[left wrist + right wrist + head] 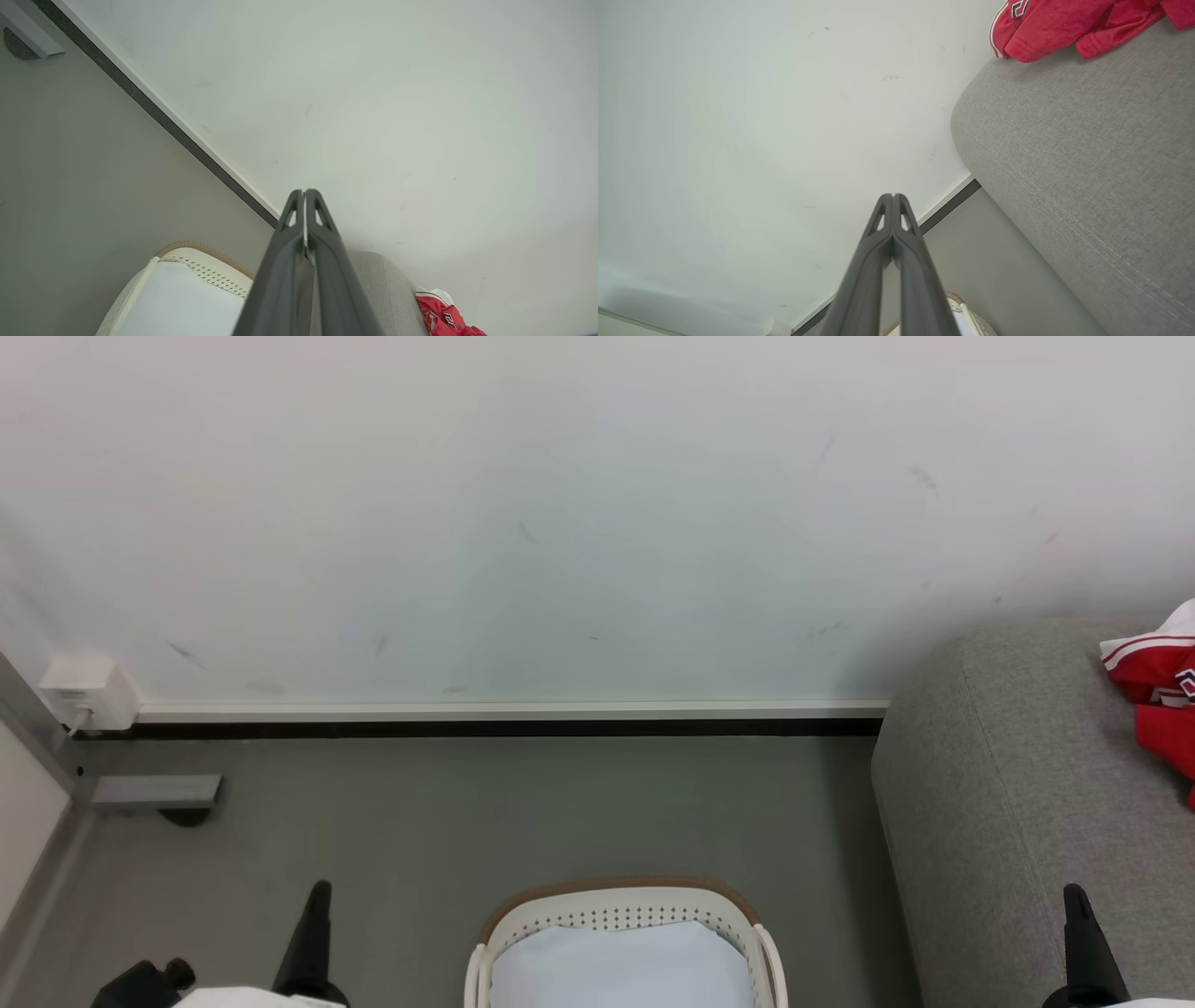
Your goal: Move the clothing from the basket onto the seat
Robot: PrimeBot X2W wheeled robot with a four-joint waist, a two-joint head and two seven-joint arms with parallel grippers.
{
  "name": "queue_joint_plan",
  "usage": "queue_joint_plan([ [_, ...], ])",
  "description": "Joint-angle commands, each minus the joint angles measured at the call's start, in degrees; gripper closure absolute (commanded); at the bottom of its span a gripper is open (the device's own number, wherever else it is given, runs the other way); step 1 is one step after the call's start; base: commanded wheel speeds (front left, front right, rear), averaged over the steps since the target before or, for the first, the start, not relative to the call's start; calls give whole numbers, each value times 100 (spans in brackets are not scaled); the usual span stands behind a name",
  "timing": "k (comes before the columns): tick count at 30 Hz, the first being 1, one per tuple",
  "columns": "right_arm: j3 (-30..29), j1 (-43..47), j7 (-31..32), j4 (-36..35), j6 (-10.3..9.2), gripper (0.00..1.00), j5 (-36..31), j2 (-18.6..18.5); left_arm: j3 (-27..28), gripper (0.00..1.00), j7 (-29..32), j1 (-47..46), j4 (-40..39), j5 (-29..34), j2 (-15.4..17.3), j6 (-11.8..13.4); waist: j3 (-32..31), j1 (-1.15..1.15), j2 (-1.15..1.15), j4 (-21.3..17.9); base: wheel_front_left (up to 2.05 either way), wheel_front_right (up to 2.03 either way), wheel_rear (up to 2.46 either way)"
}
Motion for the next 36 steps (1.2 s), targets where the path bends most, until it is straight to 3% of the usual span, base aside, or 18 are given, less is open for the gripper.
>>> queue_joint_plan([
  [1,-19,-115,44,-81,-6,100,185,-72,55,100,52,-128,-84,-218,5,-34,2,0,0,-1,0,0,0],
  [36,-59,-378,559,-81,-11,100,2261,-86,381,100,572,-276,-135,-2163,-92,-121,67,0,0,-41,0,0,0],
])
